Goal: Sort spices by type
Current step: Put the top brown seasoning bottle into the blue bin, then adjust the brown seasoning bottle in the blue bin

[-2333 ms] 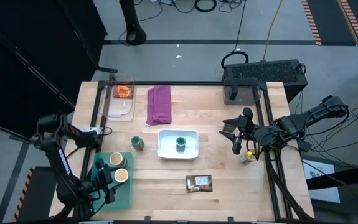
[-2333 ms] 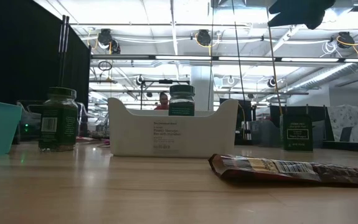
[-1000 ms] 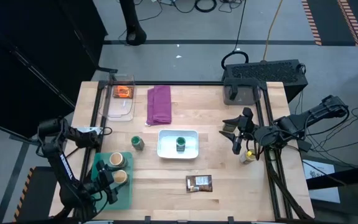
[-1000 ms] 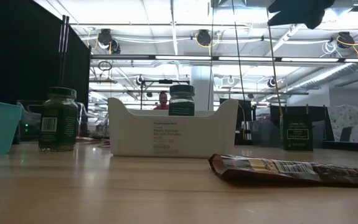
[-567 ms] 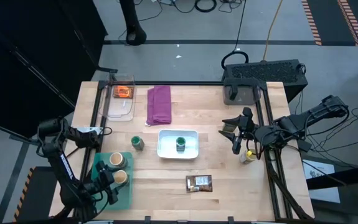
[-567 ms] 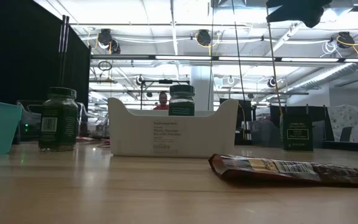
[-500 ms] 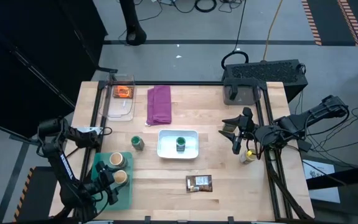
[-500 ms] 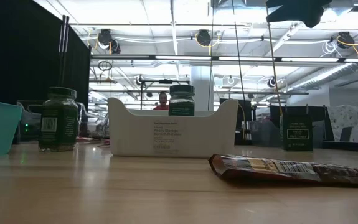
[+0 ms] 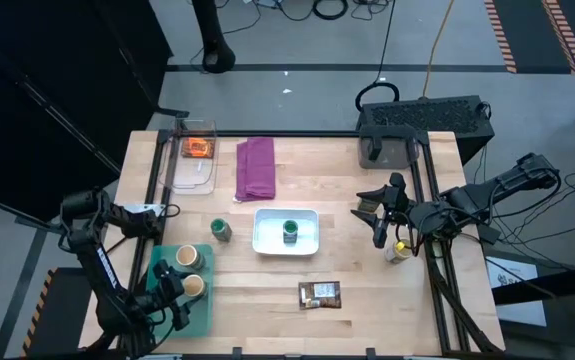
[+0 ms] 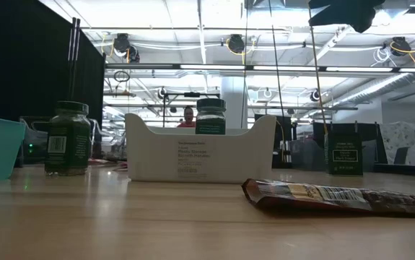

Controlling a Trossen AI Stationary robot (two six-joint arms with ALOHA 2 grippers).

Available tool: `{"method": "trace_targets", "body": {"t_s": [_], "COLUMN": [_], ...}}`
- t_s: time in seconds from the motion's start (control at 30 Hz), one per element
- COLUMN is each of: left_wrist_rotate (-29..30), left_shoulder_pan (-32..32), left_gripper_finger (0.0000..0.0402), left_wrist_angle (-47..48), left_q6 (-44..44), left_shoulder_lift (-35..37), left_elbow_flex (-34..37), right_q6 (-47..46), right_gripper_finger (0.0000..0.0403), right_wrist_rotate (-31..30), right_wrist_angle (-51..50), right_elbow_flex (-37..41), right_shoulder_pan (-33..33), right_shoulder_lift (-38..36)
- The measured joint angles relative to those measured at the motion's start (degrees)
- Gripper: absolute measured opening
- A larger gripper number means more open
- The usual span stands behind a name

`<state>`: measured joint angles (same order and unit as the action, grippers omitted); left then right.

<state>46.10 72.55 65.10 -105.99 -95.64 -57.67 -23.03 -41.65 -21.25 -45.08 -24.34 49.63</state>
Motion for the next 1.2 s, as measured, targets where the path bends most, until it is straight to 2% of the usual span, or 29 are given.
{"method": "trace_targets", "body": {"t_s": [0.33,0.5,0.77,1.07,1.2], "left_wrist_rotate": [-6.44,-11.49,-16.11,-15.71,-9.96], "left_shoulder_pan": [-0.17,-0.17,-0.17,-0.57,-1.37], "left_gripper_finger": [0.0326,0.0326,0.0326,0.0326,0.0326], "left_wrist_angle": [-0.25,0.2,0.58,1.06,1.44], "left_q6": [-0.48,-1.69,-1.73,-1.73,-1.67], "left_shoulder_lift": [0.29,1.48,2.95,4.65,5.42], "left_elbow_flex": [-0.05,-1.59,-4.49,-7.66,-8.59], "right_q6": [0.13,-0.04,-0.03,0.11,0.11], "right_gripper_finger": [0.021,0.021,0.021,0.021,0.021], "right_wrist_rotate": [0.0,-0.02,-0.03,-0.04,-0.04], "right_wrist_angle": [-0.36,-0.36,-0.34,-0.34,-0.34], "right_elbow_flex": [0.0,0.0,0.0,0.0,0.0], "right_shoulder_pan": [0.0,-0.01,-0.01,0.0,0.0], "right_shoulder_lift": [0.02,0.02,0.01,0.02,0.01]}}
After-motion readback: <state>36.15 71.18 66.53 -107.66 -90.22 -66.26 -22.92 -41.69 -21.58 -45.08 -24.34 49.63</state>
